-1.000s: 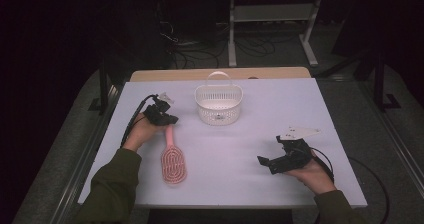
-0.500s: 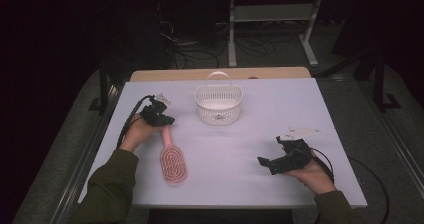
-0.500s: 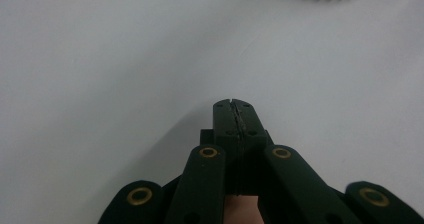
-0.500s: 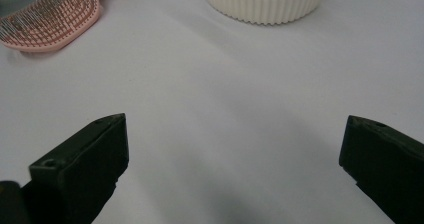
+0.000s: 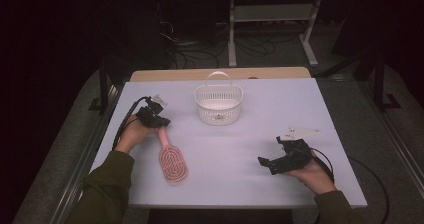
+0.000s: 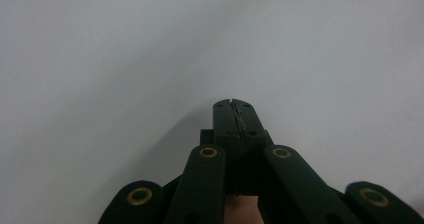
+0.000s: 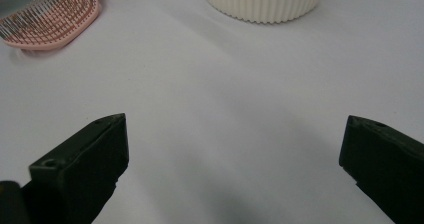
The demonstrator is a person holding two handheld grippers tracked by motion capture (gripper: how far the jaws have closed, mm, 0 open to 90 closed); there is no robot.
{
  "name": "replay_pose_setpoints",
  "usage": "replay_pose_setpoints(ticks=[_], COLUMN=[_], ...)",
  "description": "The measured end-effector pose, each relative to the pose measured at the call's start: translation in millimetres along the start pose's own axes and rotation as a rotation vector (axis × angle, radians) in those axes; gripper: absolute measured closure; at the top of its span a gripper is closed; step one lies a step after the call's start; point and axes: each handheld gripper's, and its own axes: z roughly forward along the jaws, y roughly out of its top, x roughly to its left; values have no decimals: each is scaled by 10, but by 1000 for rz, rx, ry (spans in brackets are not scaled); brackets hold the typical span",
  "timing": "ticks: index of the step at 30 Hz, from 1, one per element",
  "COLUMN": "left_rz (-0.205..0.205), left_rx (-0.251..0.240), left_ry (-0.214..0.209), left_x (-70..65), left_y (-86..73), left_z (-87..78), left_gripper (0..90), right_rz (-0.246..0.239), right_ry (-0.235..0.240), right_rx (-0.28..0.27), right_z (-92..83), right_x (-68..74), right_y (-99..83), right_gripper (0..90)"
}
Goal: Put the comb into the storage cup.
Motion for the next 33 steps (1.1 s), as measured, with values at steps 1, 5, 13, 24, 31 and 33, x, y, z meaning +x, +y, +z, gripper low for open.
replay_pose_setpoints(ticks=[1,5,13,24,31,33], left_rz=[-2,-11,-32,-39,-40,-44], left_rx=[0,4,14,23,28,27], left_ry=[-1,2,10,15,15,15], left_x=[6,27,52,57,53,54], left_y=[-13,-60,-157,-248,-292,-307], left_z=[-1,-13,-52,-123,-157,-165], left_gripper=[900,900,900,900,900,900], right_rz=[0,0,0,0,0,0], right_ry=[0,0,-2,0,0,-1], right_rx=[0,1,4,3,4,5], right_z=[1,3,8,7,10,12], right_x=[0,0,0,2,3,3], right_y=[0,0,0,2,3,4], right_gripper=[0,0,0,0,0,0])
